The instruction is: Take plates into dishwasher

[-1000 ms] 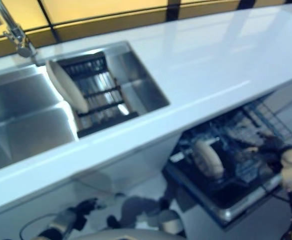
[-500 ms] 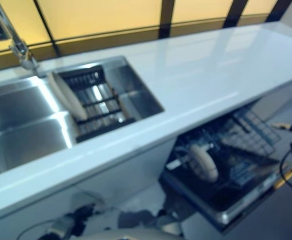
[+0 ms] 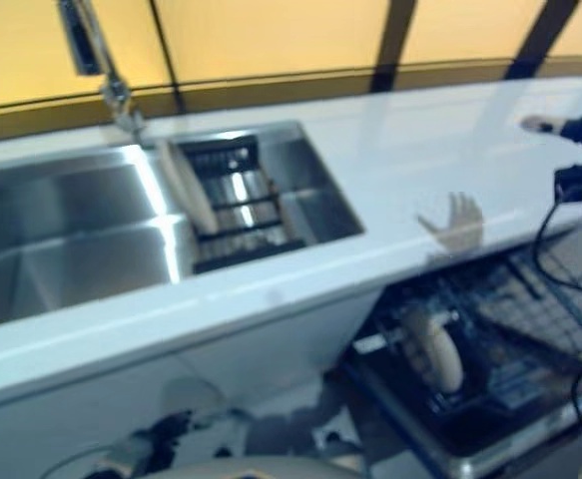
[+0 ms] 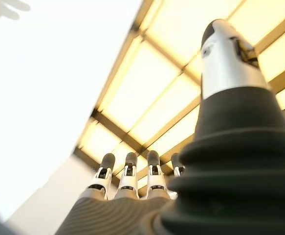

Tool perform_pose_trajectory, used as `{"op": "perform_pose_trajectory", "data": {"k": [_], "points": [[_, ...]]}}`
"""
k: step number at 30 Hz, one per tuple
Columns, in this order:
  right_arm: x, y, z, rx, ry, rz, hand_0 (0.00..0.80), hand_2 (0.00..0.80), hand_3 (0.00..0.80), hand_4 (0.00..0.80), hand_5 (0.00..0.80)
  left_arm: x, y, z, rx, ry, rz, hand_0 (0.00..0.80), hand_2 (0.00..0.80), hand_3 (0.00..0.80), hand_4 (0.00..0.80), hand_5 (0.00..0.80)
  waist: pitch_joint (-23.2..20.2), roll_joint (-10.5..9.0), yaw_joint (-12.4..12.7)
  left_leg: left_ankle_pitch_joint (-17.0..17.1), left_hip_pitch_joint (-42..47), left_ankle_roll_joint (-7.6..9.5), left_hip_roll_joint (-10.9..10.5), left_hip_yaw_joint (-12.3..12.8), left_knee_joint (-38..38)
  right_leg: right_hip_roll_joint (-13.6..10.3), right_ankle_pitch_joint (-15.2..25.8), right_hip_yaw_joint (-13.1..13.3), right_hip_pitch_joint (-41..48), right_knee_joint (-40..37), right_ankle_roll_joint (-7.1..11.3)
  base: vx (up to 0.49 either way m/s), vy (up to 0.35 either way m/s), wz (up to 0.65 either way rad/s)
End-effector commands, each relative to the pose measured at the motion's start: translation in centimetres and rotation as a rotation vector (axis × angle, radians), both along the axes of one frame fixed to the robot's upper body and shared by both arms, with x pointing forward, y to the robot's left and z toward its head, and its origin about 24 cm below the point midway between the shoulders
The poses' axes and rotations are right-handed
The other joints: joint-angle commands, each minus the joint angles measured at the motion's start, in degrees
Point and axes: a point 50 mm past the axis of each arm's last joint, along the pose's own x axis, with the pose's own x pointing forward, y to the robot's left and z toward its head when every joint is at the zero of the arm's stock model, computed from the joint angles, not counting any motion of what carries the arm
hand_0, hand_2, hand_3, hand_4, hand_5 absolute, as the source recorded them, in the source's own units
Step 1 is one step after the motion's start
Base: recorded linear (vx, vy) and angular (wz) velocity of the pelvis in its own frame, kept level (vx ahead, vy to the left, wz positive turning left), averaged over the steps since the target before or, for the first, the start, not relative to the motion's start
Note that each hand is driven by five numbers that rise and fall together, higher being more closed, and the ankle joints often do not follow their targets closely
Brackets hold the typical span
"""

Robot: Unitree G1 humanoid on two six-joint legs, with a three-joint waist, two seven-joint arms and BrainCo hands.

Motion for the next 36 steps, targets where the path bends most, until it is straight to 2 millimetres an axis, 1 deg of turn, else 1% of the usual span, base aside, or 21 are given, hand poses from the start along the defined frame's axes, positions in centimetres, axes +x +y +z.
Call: {"op": "perform_pose_trajectory", "data": {"k": [1,3,5,6,8,10,11,13,17,20,24,29,36], "points": [[0.2,2.1,4.7,-0.04,-0.161,0.066,0.0,0.0,0.0,0.0,0.0,1.0,1.1,0.5,0.039,-0.035,-0.01,0.0,0.0,0.0,0.0,0.0,-0.4,-0.32,3.1,-6.2,2.5,2.58,-1.6,-1.4,0.8,0.0,0.1,1.5,-4.0,4.2,3.75,0.002,0.014,0.15],[0.7,3.8,4.3,-0.02,-0.157,0.126,0.0,0.0,0.0,0.0,0.0,1.1,1.1,0.5,0.04,-0.038,-0.011,0.0,0.0,0.0,0.0,0.0,-0.3,-0.44,3.6,-6.1,2.5,2.58,-1.7,-1.7,0.8,0.0,0.1,1.3,-3.9,4.2,3.74,0.009,0.009,0.14],[1.7,6.2,3.3,0.017,-0.132,0.216,0.0,0.0,0.0,0.0,0.0,1.3,0.9,0.5,0.041,-0.039,-0.011,0.0,0.0,0.0,0.0,0.0,-0.1,-0.44,4.4,-6.1,2.3,2.66,-1.8,-2.3,0.8,-0.1,0.0,1.1,-3.9,4.3,3.63,0.011,0.013,0.2],[1.9,7.1,2.9,0.042,-0.122,0.25,0.0,0.0,0.0,0.0,0.0,1.4,0.9,0.5,0.041,-0.039,-0.008,0.0,0.0,0.0,0.0,0.0,-0.1,-0.4,4.7,-6.0,2.2,2.71,-1.9,-2.5,0.8,-0.1,-0.1,1.0,-3.9,4.4,3.58,0.013,0.021,0.17],[2.6,9.1,1.6,0.09,-0.098,0.313,0.0,0.0,0.0,0.0,0.0,1.5,0.7,0.5,0.04,-0.037,-0.004,0.0,0.0,0.0,0.0,0.0,0.0,-0.32,5.2,-6.1,2.1,2.76,-1.9,-2.9,0.8,-0.2,-0.3,0.8,-3.8,4.5,3.47,0.019,0.02,0.12],[3.0,10.6,0.3,0.126,-0.064,0.36,0.0,0.0,0.0,0.0,0.0,1.5,0.4,0.4,0.036,-0.035,0.0,0.0,0.0,0.0,0.0,0.0,0.1,-0.19,5.6,-6.1,2.1,2.81,-2.0,-3.2,0.8,-0.3,-0.4,0.6,-3.7,4.5,3.38,0.029,0.028,0.1],[3.4,11.7,-0.8,0.166,-0.039,0.385,0.0,0.0,0.0,0.0,0.0,1.5,0.2,0.3,0.033,-0.036,0.004,0.0,0.0,0.0,0.0,0.0,0.3,-0.12,6.0,-6.1,2.1,2.86,-2.0,-3.4,0.9,-0.3,-0.4,0.5,-3.6,4.5,3.34,0.039,0.031,0.1],[3.9,12.7,-2.2,0.204,-0.006,0.407,0.0,0.0,0.0,0.0,0.0,1.5,0.0,0.3,0.032,-0.034,0.006,0.0,0.0,0.0,0.0,0.0,0.5,-0.04,6.6,-6.2,2.1,2.92,-2.0,-3.7,0.9,-0.5,-0.5,0.2,-3.4,4.5,3.35,0.034,0.022,0.06],[4.6,14.4,-3.8,0.27,0.031,0.418,0.0,0.0,0.0,0.0,0.0,1.4,-0.1,0.2,0.036,-0.028,0.008,0.0,0.0,0.0,0.0,0.0,0.9,-0.08,7.8,-6.1,1.9,2.96,-2.0,-4.4,1.0,-0.9,-0.4,-0.6,-3.2,4.6,3.49,0.036,0.017,0.15],[5.0,15.2,-4.3,0.308,0.049,0.42,0.0,0.0,0.0,0.0,0.0,1.3,-0.1,0.2,0.039,-0.028,0.002,0.0,0.0,0.0,0.0,0.0,1.3,-0.27,8.7,-6.0,1.7,2.98,-2.1,-4.9,1.0,-1.2,-0.2,-1.2,-3.1,4.5,3.63,0.028,0.02,0.2],[5.4,15.8,-4.6,0.333,0.064,0.424,0.0,0.0,0.0,0.0,0.0,1.1,0.2,0.3,0.047,-0.026,-0.001,0.0,0.0,0.0,0.0,0.0,1.6,-0.68,9.6,-5.8,1.3,2.93,-2.1,-5.5,0.9,-1.5,0.0,-1.9,-3.3,4.5,3.91,0.016,0.017,0.12],[5.6,16.0,-4.6,0.325,0.084,0.435,0.0,0.0,0.0,0.0,0.0,1.0,0.6,0.4,0.055,-0.033,0.015,0.0,0.0,0.0,0.0,0.0,2.1,-1.24,10.4,-5.6,0.8,2.9,-2.1,-5.9,0.9,-1.9,0.3,-2.8,-3.5,4.5,4.17,0.004,0.012,0.15],[6.0,16.1,-4.5,0.323,0.104,0.435,0.0,0.0,0.0,0.0,0.0,1.5,1.0,0.7,0.064,-0.04,0.027,0.0,0.0,0.0,0.0,0.0,2.4,-1.95,11.6,-5.3,0.3,2.76,-1.9,-6.5,0.9,-2.5,0.6,-3.9,-3.7,4.8,4.45,-0.001,0.0,0.09]]}}
